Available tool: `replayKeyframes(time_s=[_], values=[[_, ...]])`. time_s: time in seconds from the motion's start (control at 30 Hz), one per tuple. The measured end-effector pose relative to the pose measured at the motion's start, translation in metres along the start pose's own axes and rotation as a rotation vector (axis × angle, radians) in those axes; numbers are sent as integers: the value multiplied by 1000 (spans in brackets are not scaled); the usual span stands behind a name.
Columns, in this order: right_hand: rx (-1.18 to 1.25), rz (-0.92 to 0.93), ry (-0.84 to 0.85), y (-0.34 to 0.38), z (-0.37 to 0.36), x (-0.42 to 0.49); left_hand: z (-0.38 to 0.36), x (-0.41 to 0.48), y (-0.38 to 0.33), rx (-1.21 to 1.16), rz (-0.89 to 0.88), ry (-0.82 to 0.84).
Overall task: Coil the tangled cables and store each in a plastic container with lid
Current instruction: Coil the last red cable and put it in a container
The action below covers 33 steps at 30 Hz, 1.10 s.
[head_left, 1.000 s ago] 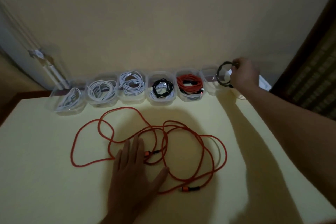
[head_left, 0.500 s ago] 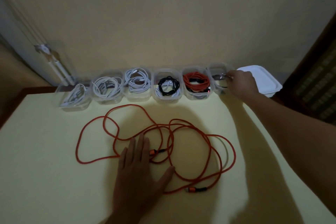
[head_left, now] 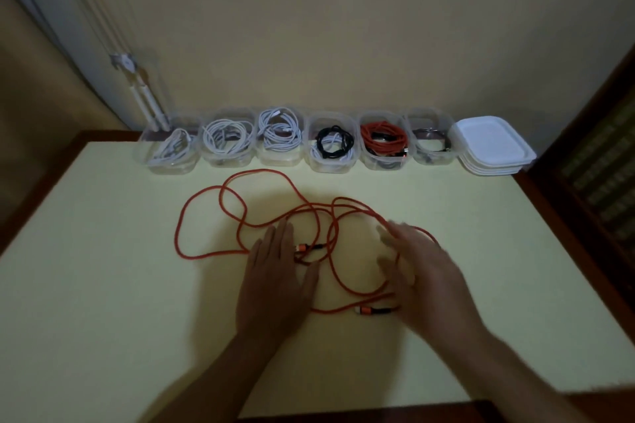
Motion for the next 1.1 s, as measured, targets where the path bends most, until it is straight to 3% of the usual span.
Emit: replayKeyframes(time_s=[0.13,0.2,0.3,0.43,0.53,0.67,0.73,0.83,1.0,1.1], values=[[-128,51,212,5,-23,-85,7,-2,3,-83,34,-102],[-129,22,201,7,-21,-100,10,-7,2,-88,14,-110],[-46,-23,127,11,-15,-104,14,-28,-16,-93,-155,-103],[-46,-86,176,15,-17,-101,15,-72,-37,-90,-334,-57],[-123,7,159,44,-9,-104,13,-104,-43,-81,-340,20],[-259,132,182,93,12,-111,25,-153,-51,-319,-213,106],[-236,189,241,112,21,-118,42,-169,-54,-400,-147,64],[-224,288,270,139,38,-127,73,-185,-65,-367,-254,-19],[-38,221,178,162,80,-126,144,-197,-75,-357,-362,-95],[271,42,101,157,109,-132,187,-200,-62,-641,-92,-21]])
Point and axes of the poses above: each hand's wrist, its own x-axis towards the middle knuckle, its own z-axis out of the back of the hand, y = z × x, the point moved 8 cm from there along x, towards the middle knuckle, and after that the axes turned 4 degrees about z, right-handed, at the moved point
